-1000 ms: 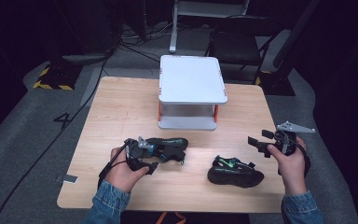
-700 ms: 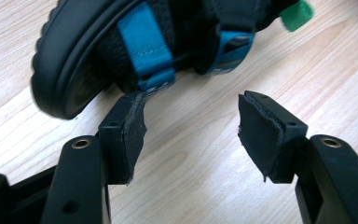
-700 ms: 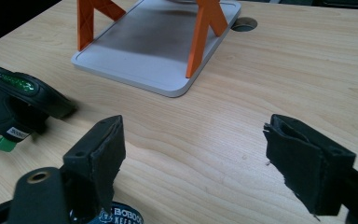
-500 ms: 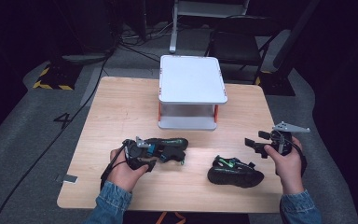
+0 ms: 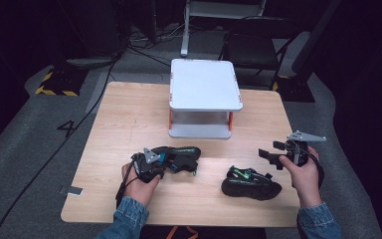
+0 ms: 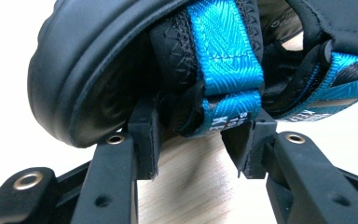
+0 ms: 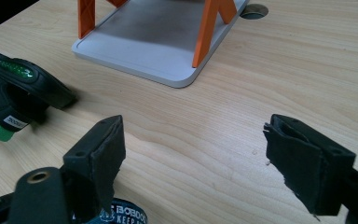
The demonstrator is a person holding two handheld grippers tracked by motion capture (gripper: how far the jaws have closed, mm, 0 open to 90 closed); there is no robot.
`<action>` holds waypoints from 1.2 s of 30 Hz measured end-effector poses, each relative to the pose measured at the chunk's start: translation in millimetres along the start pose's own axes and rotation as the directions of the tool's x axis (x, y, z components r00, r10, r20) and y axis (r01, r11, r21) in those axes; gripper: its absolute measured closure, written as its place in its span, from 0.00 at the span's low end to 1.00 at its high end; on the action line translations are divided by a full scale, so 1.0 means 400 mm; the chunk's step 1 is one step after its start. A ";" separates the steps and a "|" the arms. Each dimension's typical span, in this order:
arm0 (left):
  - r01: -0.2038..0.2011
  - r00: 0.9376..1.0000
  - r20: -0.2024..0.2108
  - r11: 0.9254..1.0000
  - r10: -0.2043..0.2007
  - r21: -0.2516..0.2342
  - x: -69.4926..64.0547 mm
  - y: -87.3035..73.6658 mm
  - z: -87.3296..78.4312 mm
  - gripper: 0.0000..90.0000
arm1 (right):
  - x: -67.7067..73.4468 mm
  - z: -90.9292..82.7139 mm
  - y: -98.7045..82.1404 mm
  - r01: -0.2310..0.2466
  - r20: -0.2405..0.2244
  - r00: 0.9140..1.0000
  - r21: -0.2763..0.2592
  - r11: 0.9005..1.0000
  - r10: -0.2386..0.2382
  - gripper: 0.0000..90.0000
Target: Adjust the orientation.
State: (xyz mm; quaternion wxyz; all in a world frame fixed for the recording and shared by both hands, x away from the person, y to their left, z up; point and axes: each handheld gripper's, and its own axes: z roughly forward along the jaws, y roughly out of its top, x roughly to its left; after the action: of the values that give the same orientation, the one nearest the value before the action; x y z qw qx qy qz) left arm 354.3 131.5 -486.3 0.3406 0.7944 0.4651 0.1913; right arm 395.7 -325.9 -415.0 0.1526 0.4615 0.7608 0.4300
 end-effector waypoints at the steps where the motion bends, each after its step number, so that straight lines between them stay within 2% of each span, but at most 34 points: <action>1: -0.011 1.000 -0.008 1.000 0.011 0.001 -0.002 0.001 -0.001 0.67 | 0.001 0.000 0.000 0.000 -0.002 1.000 0.002 1.000 0.000 0.22; 2: -0.039 0.999 -0.020 0.999 0.039 0.000 -0.002 0.002 -0.003 0.68 | 0.001 0.000 0.000 0.000 -0.003 1.000 0.004 1.000 0.000 0.22; 6: -0.068 0.997 -0.018 0.998 0.068 0.001 -0.003 0.009 -0.019 0.71 | 0.001 -0.001 0.002 0.001 -0.006 1.000 -0.001 1.000 -0.001 0.22; 7: -0.077 0.997 -0.009 0.997 0.077 0.003 -0.001 0.014 -0.026 0.71 | 0.000 -0.002 0.002 0.001 -0.005 1.000 -0.002 1.000 -0.001 0.22; 9: -0.054 0.998 0.045 0.999 0.054 -0.002 -0.004 0.025 -0.047 0.72 | -0.001 -0.005 0.003 0.000 -0.003 1.000 -0.003 1.000 0.000 0.22; 10: -0.054 0.998 0.045 0.999 0.054 -0.002 -0.004 0.025 -0.047 0.73 | -0.001 -0.005 0.003 0.000 -0.003 1.000 -0.003 1.000 0.000 0.22; 11: -0.041 0.995 0.086 0.999 0.042 -0.015 -0.011 0.038 -0.067 0.73 | -0.003 -0.006 0.002 -0.002 -0.002 1.000 -0.005 1.000 0.002 0.22; 13: -0.069 0.994 0.085 0.997 0.070 -0.025 -0.020 0.051 -0.083 0.74 | -0.005 -0.006 0.001 -0.008 0.000 1.000 -0.004 1.000 0.008 0.22; 16: -0.085 0.992 0.089 0.996 0.087 -0.021 -0.021 0.064 -0.099 0.74 | -0.004 -0.006 0.001 -0.006 0.000 1.000 -0.001 1.000 0.006 0.22; 18: -0.065 0.993 0.098 0.998 0.066 -0.020 -0.010 0.067 -0.103 0.74 | -0.002 -0.006 0.002 -0.001 -0.001 1.000 -0.003 1.000 0.001 0.22; 19: -0.042 0.993 0.107 0.999 0.044 -0.019 -0.003 0.067 -0.101 0.74 | 0.000 -0.006 0.001 0.001 -0.001 1.000 -0.002 1.000 -0.001 0.22; 20: -0.042 0.993 0.107 0.999 0.044 -0.019 -0.003 0.067 -0.101 0.74 | 0.001 -0.006 0.001 0.003 -0.001 1.000 0.000 1.000 -0.003 0.22; 21: 0.002 0.993 0.116 1.000 0.000 -0.018 0.016 0.069 -0.094 0.74 | 0.001 -0.006 -0.001 0.003 0.000 1.000 0.000 1.000 -0.003 0.22; 22: 0.022 0.993 0.119 1.000 -0.020 -0.014 0.026 0.071 -0.089 0.74 | 0.001 -0.007 -0.003 0.002 0.003 1.000 0.004 1.000 -0.002 0.22; 24: 0.033 0.993 0.112 0.999 -0.032 -0.011 0.037 0.074 -0.082 0.74 | 0.000 -0.007 -0.009 -0.001 0.007 1.000 0.009 1.000 0.001 0.22; 25: 0.056 0.993 0.103 0.998 -0.055 -0.002 0.056 0.077 -0.068 0.74 | -0.001 -0.008 -0.012 -0.004 0.011 1.000 0.014 1.000 0.004 0.22; 31: 0.075 0.995 0.070 0.997 -0.075 0.000 0.095 0.082 -0.022 0.71 | -0.007 -0.023 -0.031 -0.016 0.030 0.999 0.021 1.000 0.015 0.22; 36: 0.098 0.994 0.053 0.992 -0.094 -0.083 0.116 0.084 0.013 0.66 | -0.012 -0.038 -0.046 -0.028 0.047 0.999 0.020 0.999 0.027 0.22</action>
State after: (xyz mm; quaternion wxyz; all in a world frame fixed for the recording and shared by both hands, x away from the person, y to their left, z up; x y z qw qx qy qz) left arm 401.0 158.8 -466.2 0.3945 0.7602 0.4857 0.1746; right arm 378.1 -341.5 -421.6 0.1597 0.4834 0.7550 0.4132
